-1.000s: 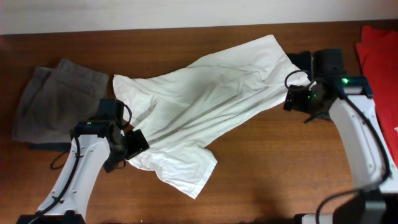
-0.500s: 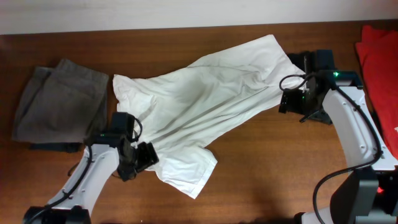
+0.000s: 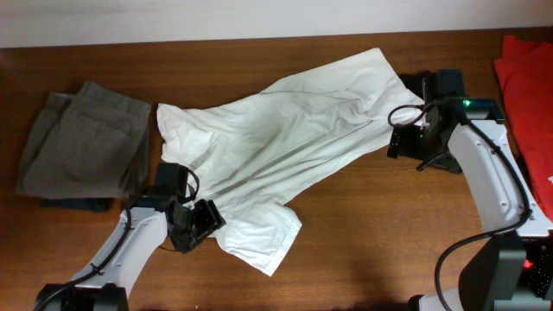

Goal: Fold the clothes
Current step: 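Regrasp the T-shirt hem corners with left and right grippers, then lift the T-shirt by both hem corners with both grippers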

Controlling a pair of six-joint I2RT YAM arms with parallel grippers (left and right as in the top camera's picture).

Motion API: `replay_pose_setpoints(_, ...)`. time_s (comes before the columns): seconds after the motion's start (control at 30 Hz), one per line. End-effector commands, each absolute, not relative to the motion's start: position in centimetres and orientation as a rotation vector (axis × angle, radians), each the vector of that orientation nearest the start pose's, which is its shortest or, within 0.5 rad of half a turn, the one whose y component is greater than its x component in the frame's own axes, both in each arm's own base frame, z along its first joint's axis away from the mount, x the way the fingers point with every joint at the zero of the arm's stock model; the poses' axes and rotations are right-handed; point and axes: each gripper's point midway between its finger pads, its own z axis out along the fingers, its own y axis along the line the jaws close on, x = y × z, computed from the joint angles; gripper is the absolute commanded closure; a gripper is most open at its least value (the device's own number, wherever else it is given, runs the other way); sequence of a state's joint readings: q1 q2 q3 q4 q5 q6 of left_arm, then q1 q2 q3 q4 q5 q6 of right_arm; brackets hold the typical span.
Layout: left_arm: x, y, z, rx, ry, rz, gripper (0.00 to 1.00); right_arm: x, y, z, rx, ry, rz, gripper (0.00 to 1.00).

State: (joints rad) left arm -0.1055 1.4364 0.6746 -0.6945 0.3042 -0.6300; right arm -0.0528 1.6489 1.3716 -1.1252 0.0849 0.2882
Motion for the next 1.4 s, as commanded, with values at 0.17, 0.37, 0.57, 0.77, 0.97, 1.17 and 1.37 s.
replay_pose_setpoints(0.17,21.7,-8.0,0.5,-0.883,3.029,-0.536,0.32,33.0,-3.4,12.9,0.531,2.92,-0.094,0.01)
replay_pose_setpoints(0.37,20.9,-8.7,-0.2,-0.914,3.075,-0.591,0.32,33.0,-3.4,12.9,0.532,2.921,-0.094,0.01)
replay_pose_setpoints(0.57,22.0,-9.5,-1.0,-0.9,3.058,-0.665,0.51,32.7,-3.4,12.9,0.532,2.933,-0.097,0.01)
replay_pose_setpoints(0.77,22.8,-9.6,-1.0,-0.878,3.031,-0.677,1.0,32.6,-3.4,12.8,0.533,2.939,-0.098,0.01)
replay_pose_setpoints(0.97,22.2,-9.2,0.3,-0.751,3.066,-0.642,1.0,32.6,-3.4,12.8,0.533,2.938,-0.098,0.01)
replay_pose_setpoints(1.17,20.5,-4.2,4.2,-0.645,3.099,-0.177,1.0,32.8,-3.7,12.9,0.546,2.926,-0.096,0.01)
replay_pose_setpoints(1.37,20.6,-1.6,7.5,-0.675,2.952,-0.1,1.0,33.2,-3.9,12.9,0.569,2.908,-0.055,0.01)
